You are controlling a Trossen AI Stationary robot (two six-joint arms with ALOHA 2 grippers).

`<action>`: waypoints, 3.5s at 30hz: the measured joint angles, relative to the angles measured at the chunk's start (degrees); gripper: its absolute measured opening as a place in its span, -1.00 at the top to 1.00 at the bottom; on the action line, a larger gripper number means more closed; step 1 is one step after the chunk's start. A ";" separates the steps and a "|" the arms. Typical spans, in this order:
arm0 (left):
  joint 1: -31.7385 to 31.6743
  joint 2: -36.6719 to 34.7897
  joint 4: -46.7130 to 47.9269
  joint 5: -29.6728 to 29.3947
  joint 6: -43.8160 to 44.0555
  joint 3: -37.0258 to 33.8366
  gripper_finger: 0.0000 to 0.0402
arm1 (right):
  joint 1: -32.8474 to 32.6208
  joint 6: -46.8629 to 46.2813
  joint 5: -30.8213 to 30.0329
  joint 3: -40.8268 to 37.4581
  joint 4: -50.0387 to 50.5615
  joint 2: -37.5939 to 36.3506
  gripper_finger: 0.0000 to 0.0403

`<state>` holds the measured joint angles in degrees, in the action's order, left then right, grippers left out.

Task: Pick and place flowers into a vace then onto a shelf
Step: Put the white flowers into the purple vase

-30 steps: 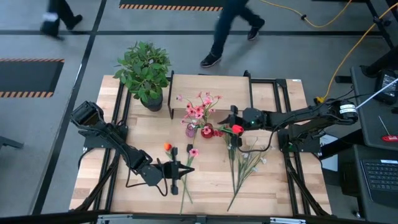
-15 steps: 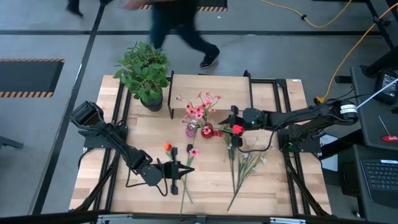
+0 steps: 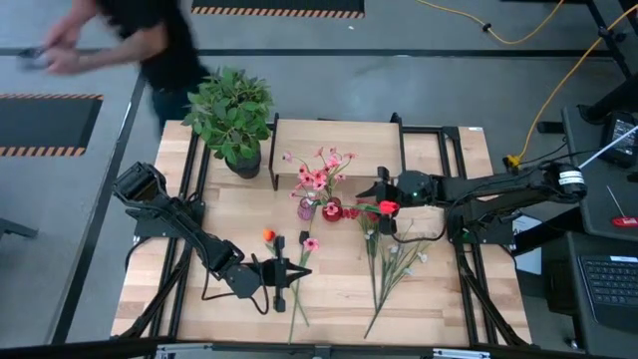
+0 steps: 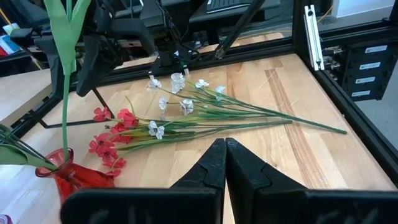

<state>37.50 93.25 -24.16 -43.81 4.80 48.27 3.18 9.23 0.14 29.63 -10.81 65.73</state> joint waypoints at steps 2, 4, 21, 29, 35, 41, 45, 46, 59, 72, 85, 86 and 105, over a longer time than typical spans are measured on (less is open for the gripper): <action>0.00 0.00 0.00 0.00 0.00 0.00 0.97 | 0.00 -0.17 0.02 0.00 -0.03 0.41 0.26; 0.00 0.00 0.00 0.00 0.00 0.00 0.97 | 0.00 -0.34 0.11 0.00 0.03 1.35 0.26; 0.07 0.00 0.37 0.00 0.00 0.00 0.97 | 0.04 0.35 1.49 0.00 0.25 2.24 0.26; 0.19 0.00 0.42 0.07 0.00 0.00 0.97 | 0.04 0.55 1.46 0.00 4.36 -0.55 0.26; 1.54 -1.95 2.11 -0.43 -0.08 -0.07 0.98 | 0.04 1.50 1.46 0.00 6.68 -5.22 0.26; 2.99 -5.86 6.43 -3.75 0.69 -0.04 0.98 | 0.04 1.03 -0.49 0.00 12.41 -9.02 0.26; 2.99 -7.44 12.50 -5.17 4.16 -0.02 0.99 | 0.04 0.00 -0.54 0.00 15.65 -11.97 0.26; 2.91 -7.65 14.29 -5.90 5.31 -0.02 0.99 | 0.02 -0.39 -0.54 0.00 15.97 -12.85 0.26; 3.92 -7.65 24.46 -10.21 18.27 -0.02 0.99 | -5.20 -11.08 -6.94 0.00 22.44 -18.56 0.32; 4.39 -7.61 24.32 -10.39 18.19 -0.02 0.99 | -28.15 -22.07 -20.13 0.00 22.43 -16.35 0.70; 4.37 -7.58 22.68 -12.64 16.92 -0.02 0.99 | -39.37 -48.35 -23.39 1.25 23.47 -8.14 0.98; 4.37 -7.58 22.07 -13.69 16.92 0.00 0.99 | -40.07 -49.64 -23.51 1.88 23.47 -7.22 0.98; 4.35 -7.56 19.17 -17.94 15.45 0.00 0.97 | -48.48 -63.78 -27.52 34.51 56.99 17.95 0.99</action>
<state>41.85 85.69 -4.99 -61.76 20.25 48.27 -45.30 -54.54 -27.38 64.14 46.18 83.69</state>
